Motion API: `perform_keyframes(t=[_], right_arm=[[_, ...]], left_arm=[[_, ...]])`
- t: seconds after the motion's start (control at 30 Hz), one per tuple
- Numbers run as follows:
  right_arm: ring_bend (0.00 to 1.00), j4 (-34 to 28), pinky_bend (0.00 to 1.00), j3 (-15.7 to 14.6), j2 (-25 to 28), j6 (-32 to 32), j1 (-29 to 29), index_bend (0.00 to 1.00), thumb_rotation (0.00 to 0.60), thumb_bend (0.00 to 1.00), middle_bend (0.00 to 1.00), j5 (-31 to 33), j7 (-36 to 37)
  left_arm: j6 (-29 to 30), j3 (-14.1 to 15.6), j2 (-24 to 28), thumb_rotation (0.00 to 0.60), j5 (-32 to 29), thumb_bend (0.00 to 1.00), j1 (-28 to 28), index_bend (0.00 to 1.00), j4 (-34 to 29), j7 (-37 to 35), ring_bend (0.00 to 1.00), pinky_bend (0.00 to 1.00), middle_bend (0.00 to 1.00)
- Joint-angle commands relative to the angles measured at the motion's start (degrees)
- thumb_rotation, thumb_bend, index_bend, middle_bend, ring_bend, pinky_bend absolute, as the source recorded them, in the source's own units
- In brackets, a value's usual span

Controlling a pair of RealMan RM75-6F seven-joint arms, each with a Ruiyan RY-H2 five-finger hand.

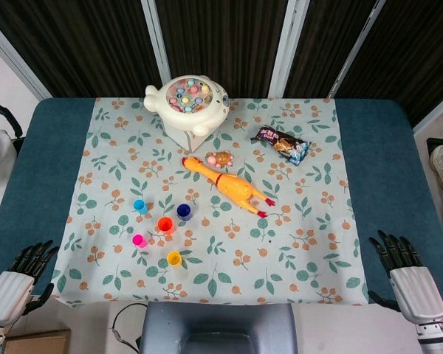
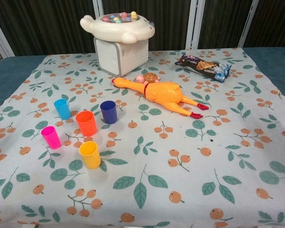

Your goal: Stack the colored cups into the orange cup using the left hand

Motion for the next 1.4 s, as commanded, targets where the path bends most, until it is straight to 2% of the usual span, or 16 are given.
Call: perform_keyframes(t=[0.03, 0.17, 0.3, 0.47, 0.63, 0.7, 0.83, 1.0, 1.2, 1.4], right_arm=[[0.0, 0.0, 0.0, 0.0, 0.0, 0.0, 0.0, 0.0, 0.6, 0.21, 0.0, -0.1, 0.0], [0.0, -0.1, 0.0, 0.0, 0.1, 0.3, -0.2, 0.0, 0.6, 0.21, 0.0, 0.0, 0.3], [0.0, 0.0, 0.0, 0.3, 0.0, 0.2, -0.1, 0.0, 0.6, 0.21, 0.0, 0.5, 0.4], [0.0, 0.0, 0.0, 0.5, -0.5, -0.9, 0.5, 0.0, 0.6, 0.21, 0.0, 1.0, -0.2], [0.0, 0.0, 0.0, 1.3, -0.9, -2.1, 1.1, 0.0, 0.6, 0.21, 0.0, 2.6, -0.6], [0.0, 0.0, 0.0, 1.5, -1.0, -2.6, 1.4, 0.0, 0.6, 0.21, 0.0, 3.2, -0.7], [0.0, 0.1, 0.0, 1.9, -0.9, -3.3, 1.8, 0.0, 0.6, 0.21, 0.0, 4.2, -0.6], [0.0, 0.1, 0.0, 2.4, -0.7, -4.1, 2.2, 0.0, 0.6, 0.21, 0.0, 5.7, -0.2], [0.0, 0.0, 0.0, 2.6, -0.3, -4.2, 2.3, 0.0, 0.6, 0.21, 0.0, 6.4, 0.6], [0.0, 0.0, 0.0, 2.4, 0.2, -3.6, 2.2, 0.0, 0.6, 0.21, 0.0, 5.9, 1.5]], left_arm=[[0.0, 0.0, -0.2, 0.6, 0.4, 0.42, -0.2, 0.0, 0.2, -0.1, 0.0, 0.11, 0.0], [1.0, 0.0, -1.9, 0.6, 2.7, 0.42, -1.4, 0.0, 1.2, -2.2, 0.0, 0.12, 0.0], [0.4, -1.2, -4.6, 0.6, 5.9, 0.42, -5.4, 0.0, 0.8, -4.1, 0.0, 0.13, 0.0], [-6.5, -5.0, -4.9, 0.6, 5.4, 0.4, -11.9, 0.0, -8.5, 2.5, 0.0, 0.12, 0.0], [-18.5, -10.1, -6.8, 0.6, -1.4, 0.4, -18.9, 0.0, -17.5, 9.5, 0.0, 0.1, 0.0], [-23.0, -12.3, -8.3, 0.6, -5.3, 0.4, -21.5, 0.05, -19.6, 10.6, 0.0, 0.1, 0.0], [-27.2, -16.6, -13.0, 0.6, -11.8, 0.4, -25.3, 0.18, -19.5, 11.9, 0.0, 0.09, 0.0], [-34.2, -21.0, -16.6, 0.6, -22.4, 0.4, -30.0, 0.2, -17.2, 16.0, 0.0, 0.08, 0.0], [-40.4, -23.4, -18.2, 0.6, -33.9, 0.37, -35.1, 0.2, -16.9, 23.5, 0.0, 0.07, 0.0], [-39.8, -23.1, -21.3, 0.6, -42.2, 0.35, -39.0, 0.2, -14.5, 33.3, 0.0, 0.07, 0.0]])
